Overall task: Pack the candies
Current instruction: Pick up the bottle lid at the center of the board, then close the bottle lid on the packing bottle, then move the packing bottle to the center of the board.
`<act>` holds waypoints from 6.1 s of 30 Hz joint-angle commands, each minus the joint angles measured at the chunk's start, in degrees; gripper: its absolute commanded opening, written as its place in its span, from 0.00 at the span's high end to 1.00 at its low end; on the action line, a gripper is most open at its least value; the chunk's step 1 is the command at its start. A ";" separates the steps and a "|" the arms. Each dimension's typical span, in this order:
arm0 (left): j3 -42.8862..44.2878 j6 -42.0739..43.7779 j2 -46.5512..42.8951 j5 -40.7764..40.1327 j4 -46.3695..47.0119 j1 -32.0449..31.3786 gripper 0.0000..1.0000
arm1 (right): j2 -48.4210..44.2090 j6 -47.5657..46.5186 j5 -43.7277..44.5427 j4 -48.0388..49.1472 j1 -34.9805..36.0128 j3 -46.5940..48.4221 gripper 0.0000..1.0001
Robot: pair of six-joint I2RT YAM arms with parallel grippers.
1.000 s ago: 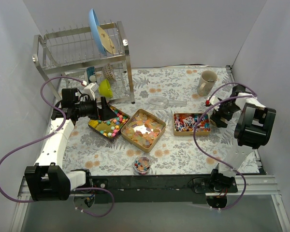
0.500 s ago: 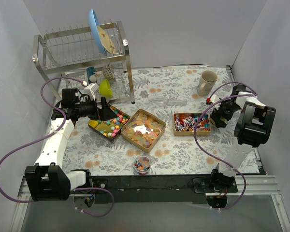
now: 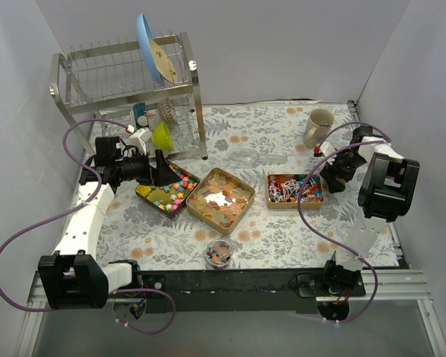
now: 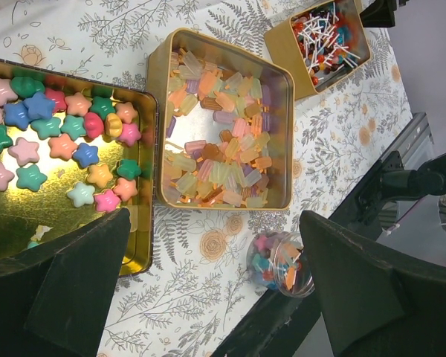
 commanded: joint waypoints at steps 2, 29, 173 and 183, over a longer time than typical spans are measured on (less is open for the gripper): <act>-0.37 0.31 -2.05 1.36 0.89 -0.20 0.02 | 1.63 0.42 0.30 -1.70 0.53 -3.75 0.31; -8.45 -3.30 -4.77 7.60 10.47 -0.12 0.02 | -27.98 5.24 -4.54 -18.93 19.54 0.21 0.33; -41.41 0.31 -5.05 -36.96 76.96 -72.97 0.02 | -48.21 38.81 7.32 -8.48 55.83 -16.50 0.02; -46.86 3.65 12.42 -38.81 101.41 -73.15 0.02 | -45.76 45.86 6.01 -7.94 40.63 -11.67 0.02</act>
